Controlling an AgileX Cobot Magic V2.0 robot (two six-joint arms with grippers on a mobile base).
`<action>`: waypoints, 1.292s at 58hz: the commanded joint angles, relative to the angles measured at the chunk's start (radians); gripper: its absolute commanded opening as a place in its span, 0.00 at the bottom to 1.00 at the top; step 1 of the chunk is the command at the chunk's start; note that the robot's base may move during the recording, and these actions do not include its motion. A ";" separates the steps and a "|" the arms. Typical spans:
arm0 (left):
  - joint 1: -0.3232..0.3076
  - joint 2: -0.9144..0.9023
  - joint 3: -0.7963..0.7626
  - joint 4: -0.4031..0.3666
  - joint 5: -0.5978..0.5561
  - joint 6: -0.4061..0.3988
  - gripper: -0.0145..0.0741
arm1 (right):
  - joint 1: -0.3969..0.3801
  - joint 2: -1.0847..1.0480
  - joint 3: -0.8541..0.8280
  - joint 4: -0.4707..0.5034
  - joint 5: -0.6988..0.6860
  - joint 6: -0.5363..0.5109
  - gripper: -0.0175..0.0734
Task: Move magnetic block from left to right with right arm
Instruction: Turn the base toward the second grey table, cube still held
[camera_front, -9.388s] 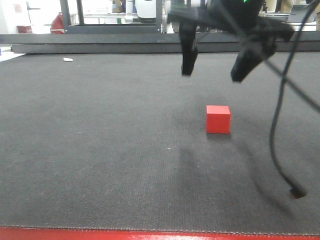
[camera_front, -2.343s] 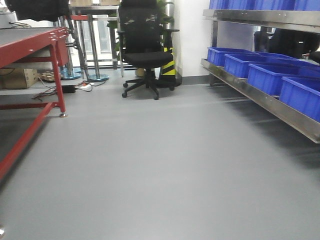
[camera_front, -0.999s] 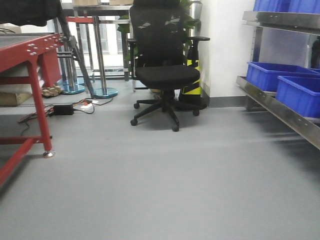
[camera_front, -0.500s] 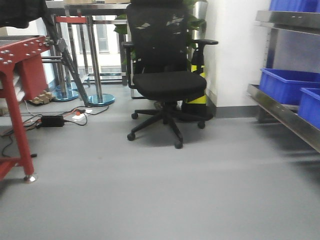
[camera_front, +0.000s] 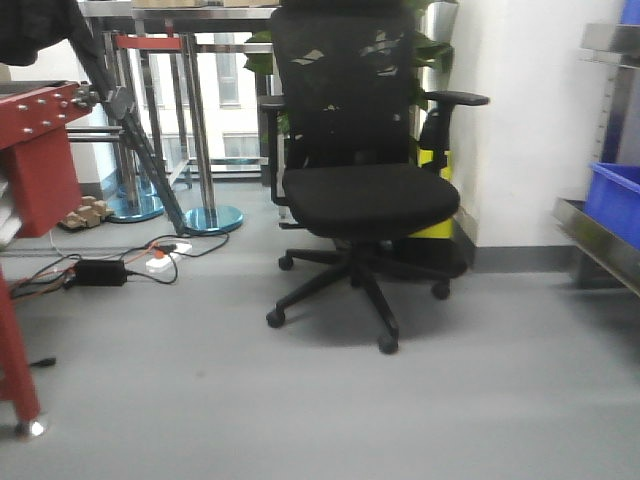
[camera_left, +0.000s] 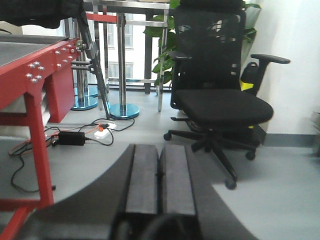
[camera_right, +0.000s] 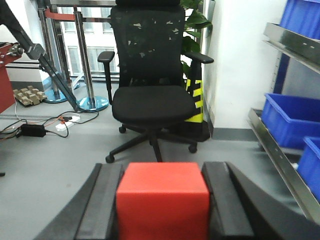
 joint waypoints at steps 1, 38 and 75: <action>0.001 -0.010 0.008 -0.005 -0.080 -0.006 0.02 | -0.004 0.020 -0.025 -0.010 -0.088 -0.008 0.25; 0.001 -0.010 0.008 -0.005 -0.080 -0.006 0.02 | -0.004 0.020 -0.025 -0.010 -0.088 -0.008 0.25; 0.001 -0.010 0.008 -0.005 -0.080 -0.006 0.02 | -0.004 0.020 -0.025 -0.010 -0.088 -0.008 0.25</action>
